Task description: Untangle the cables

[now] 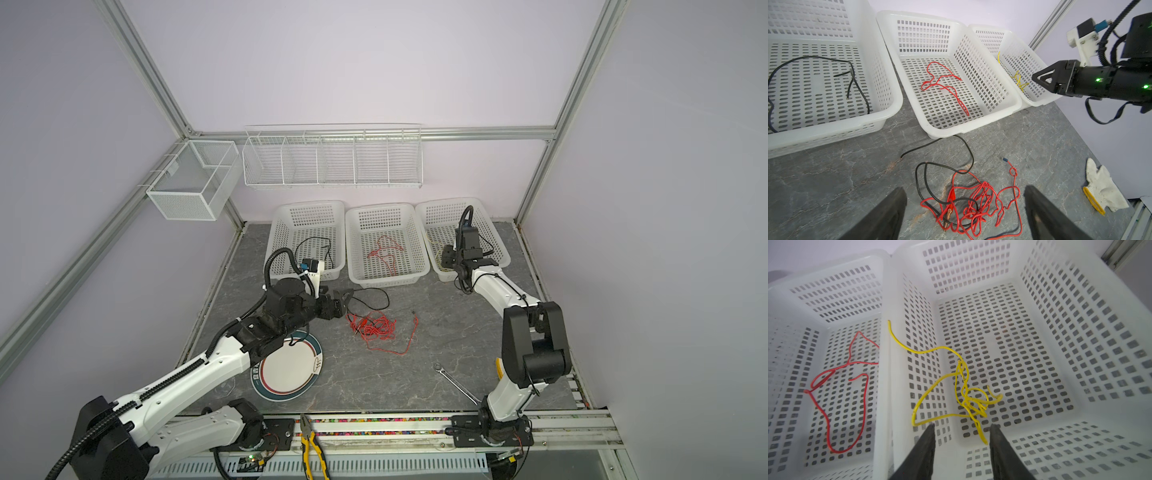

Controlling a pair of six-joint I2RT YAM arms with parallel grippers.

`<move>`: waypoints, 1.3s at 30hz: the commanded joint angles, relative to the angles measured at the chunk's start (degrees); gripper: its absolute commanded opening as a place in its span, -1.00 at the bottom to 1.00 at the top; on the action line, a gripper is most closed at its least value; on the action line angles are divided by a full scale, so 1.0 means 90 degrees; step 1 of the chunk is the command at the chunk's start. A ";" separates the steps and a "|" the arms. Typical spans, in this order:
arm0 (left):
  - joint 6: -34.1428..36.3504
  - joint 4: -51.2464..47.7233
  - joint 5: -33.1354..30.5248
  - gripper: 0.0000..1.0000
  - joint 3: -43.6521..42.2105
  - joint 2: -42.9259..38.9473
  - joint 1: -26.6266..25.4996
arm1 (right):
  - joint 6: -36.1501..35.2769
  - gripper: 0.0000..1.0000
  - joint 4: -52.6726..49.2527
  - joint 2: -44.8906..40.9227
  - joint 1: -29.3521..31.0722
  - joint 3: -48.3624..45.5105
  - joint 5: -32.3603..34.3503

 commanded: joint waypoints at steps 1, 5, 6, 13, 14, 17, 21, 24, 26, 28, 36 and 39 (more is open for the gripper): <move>0.0068 -0.0115 0.0017 0.77 0.0024 0.0039 -0.0025 | -0.0021 -0.01 -0.0043 -0.0397 0.0005 -0.0048 -0.0405; 0.0098 -0.0152 0.0014 0.77 0.0053 0.0139 -0.0025 | 0.0025 0.03 -0.0109 -0.0665 0.0019 -0.0139 -0.0976; 0.0093 -0.0163 0.0005 0.77 0.0071 0.0175 -0.0025 | 0.0070 0.03 -0.0105 -0.0746 0.0038 -0.0199 -0.1087; 0.0078 -0.0238 -0.0055 0.74 0.0333 0.0707 -0.0025 | 0.0315 0.08 -0.0075 -0.1326 0.0703 -0.0767 -0.1298; 0.0066 -0.0246 -0.0046 0.74 0.0369 0.0813 -0.0025 | 0.0280 0.09 -0.0082 -0.1372 0.0838 -0.0817 -0.1291; 0.0041 -0.0326 -0.0015 0.70 0.0453 0.1124 -0.0025 | 0.0160 0.09 -0.0079 -0.1440 0.1187 -0.0961 -0.1377; -0.0145 -0.0368 -0.0118 0.66 0.0473 0.1421 -0.0025 | 0.0036 0.07 0.0286 -0.1493 0.1471 -0.1244 -0.1963; -0.0242 -0.0372 -0.0132 0.62 0.0490 0.1615 -0.0025 | -0.0228 0.03 0.0416 -0.1479 0.1668 -0.1303 -0.2277; -0.0287 -0.0378 -0.0124 0.61 0.0500 0.1735 -0.0025 | -0.0455 0.02 0.0401 -0.1472 0.1829 -0.1263 -0.2393; -0.0320 -0.0383 -0.0124 0.59 0.0519 0.1861 -0.0025 | -0.0645 0.01 0.0392 -0.1451 0.1986 -0.1223 -0.2456; -0.0446 -0.0828 0.0031 0.19 0.0965 0.2544 -0.0025 | -0.0779 0.01 0.0531 -0.1200 0.2256 -0.1160 -0.2554; -0.0468 -0.0923 0.0083 -0.10 0.1132 0.2853 -0.0025 | -0.0766 0.01 0.0574 -0.1115 0.2302 -0.1118 -0.2622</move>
